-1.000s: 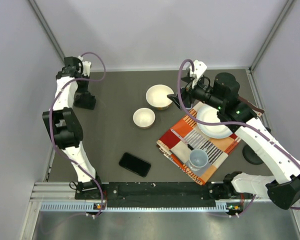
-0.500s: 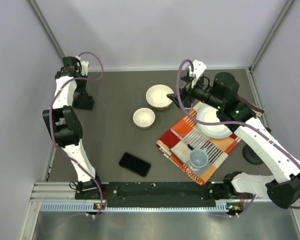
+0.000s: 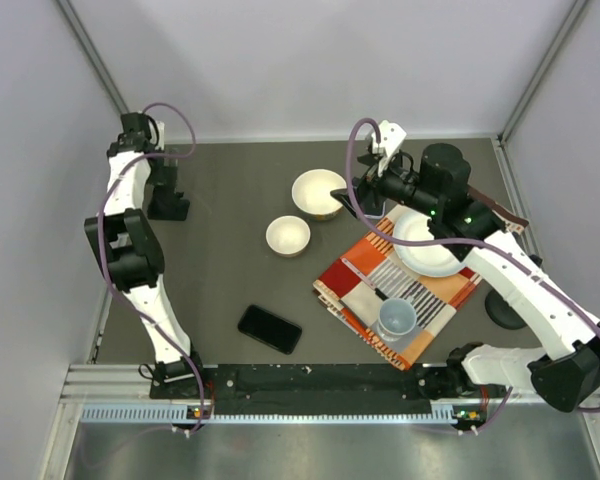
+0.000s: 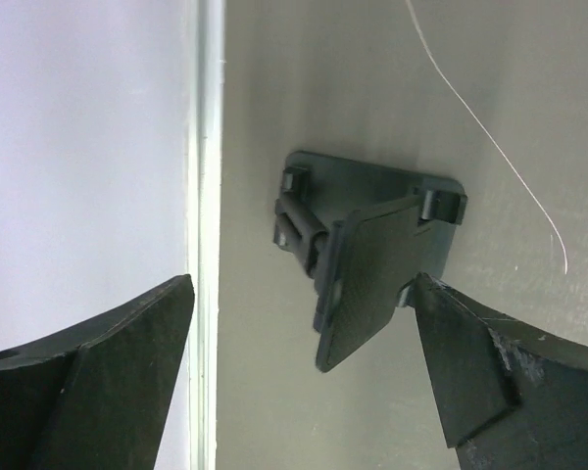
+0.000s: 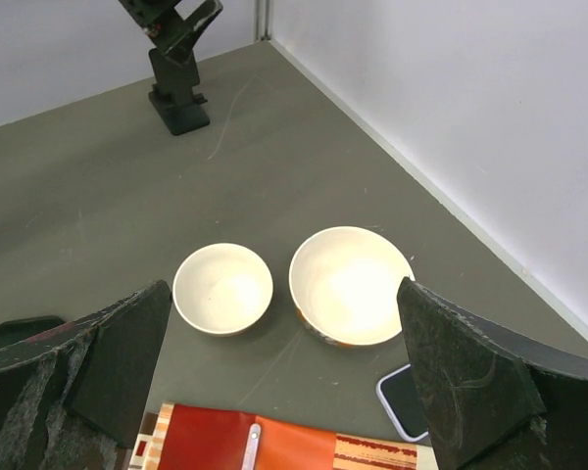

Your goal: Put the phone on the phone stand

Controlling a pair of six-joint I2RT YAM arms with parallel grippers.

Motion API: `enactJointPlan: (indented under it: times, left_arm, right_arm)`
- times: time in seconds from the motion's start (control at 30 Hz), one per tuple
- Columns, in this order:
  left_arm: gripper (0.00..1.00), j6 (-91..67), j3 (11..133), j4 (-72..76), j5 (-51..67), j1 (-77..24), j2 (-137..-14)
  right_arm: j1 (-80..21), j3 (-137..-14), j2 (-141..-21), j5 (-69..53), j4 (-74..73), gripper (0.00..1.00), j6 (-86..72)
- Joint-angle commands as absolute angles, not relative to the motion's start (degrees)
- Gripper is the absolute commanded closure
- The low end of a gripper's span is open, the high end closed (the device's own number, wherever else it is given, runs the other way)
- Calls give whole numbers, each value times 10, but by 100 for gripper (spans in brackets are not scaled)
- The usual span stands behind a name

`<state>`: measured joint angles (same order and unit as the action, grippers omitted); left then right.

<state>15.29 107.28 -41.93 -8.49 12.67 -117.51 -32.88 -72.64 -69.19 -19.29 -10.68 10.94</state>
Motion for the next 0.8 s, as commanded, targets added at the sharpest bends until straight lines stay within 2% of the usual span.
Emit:
enactJointPlan:
  times: [0.0, 0.1, 0.2, 0.33, 0.5, 0.53, 0.57, 0.67, 0.77]
  left_arm:
    - [1, 56, 1114, -409, -162, 119, -1099]
    - [1, -84, 1111, -453, -243, 100, -1044]
    - [1, -200, 1071, -517, -247, 91, -970]
    - [1, -286, 936, -527, -173, 92, -827]
    - [1, -382, 662, -457, -41, 93, -577]
    - [1, -408, 594, -461, -22, 93, -550]
    - [2, -424, 563, -463, 44, 93, -529]
    - [1, -466, 461, -462, 149, 85, -477]
    - [1, -479, 418, -481, 154, 49, -459]
  right_arm:
    - [-336, -737, -694, -192, -82, 1, 112]
    - [-335, -739, -698, -185, -83, 1, 108]
    - [-336, -740, -702, -187, -86, 1, 107]
    - [-336, -751, -713, -190, -102, 1, 111]
    - [-335, -765, -736, -186, -127, 1, 105]
    - [-335, -764, -737, -184, -129, 1, 106]
    - [-335, -763, -737, -178, -132, 1, 106]
    - [-335, -756, -732, -155, -144, 1, 110]
    - [-336, -749, -723, -161, -148, 1, 100]
